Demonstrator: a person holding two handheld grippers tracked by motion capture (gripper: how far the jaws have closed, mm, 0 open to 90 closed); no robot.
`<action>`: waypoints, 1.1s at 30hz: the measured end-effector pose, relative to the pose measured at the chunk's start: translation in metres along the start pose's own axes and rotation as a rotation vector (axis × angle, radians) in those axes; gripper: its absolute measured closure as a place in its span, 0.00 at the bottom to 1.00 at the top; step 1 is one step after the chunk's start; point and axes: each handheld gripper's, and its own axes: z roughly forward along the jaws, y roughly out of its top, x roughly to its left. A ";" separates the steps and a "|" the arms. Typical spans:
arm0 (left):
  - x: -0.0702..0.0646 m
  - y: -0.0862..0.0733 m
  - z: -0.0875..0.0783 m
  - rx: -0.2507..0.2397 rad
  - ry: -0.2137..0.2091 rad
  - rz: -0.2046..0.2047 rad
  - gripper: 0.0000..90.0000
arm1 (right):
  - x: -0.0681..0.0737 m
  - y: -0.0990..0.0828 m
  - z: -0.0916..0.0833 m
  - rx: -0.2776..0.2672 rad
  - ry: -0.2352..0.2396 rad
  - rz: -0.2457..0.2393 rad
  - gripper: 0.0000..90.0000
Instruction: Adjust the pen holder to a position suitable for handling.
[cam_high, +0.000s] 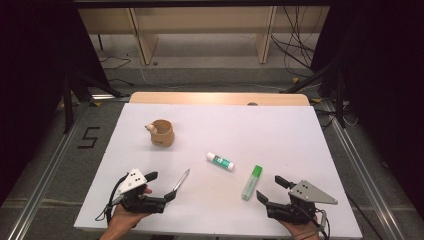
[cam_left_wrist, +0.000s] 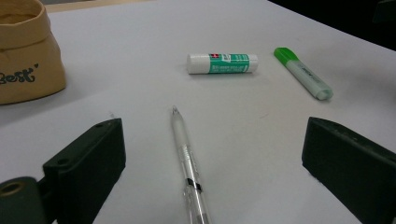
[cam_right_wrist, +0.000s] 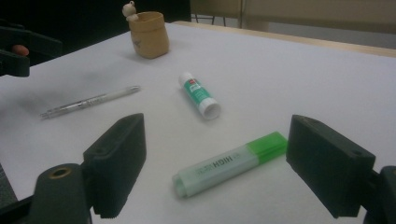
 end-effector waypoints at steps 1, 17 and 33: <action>0.000 0.000 0.000 0.001 0.001 0.000 0.06 | 0.000 0.000 0.000 0.000 -0.002 0.000 0.23; 0.005 0.003 0.001 0.014 0.005 -0.029 0.07 | 0.001 0.001 0.000 -0.006 -0.012 -0.001 0.24; 0.042 0.016 0.017 0.067 0.091 -0.080 0.09 | 0.000 0.001 0.001 -0.007 -0.016 -0.006 0.25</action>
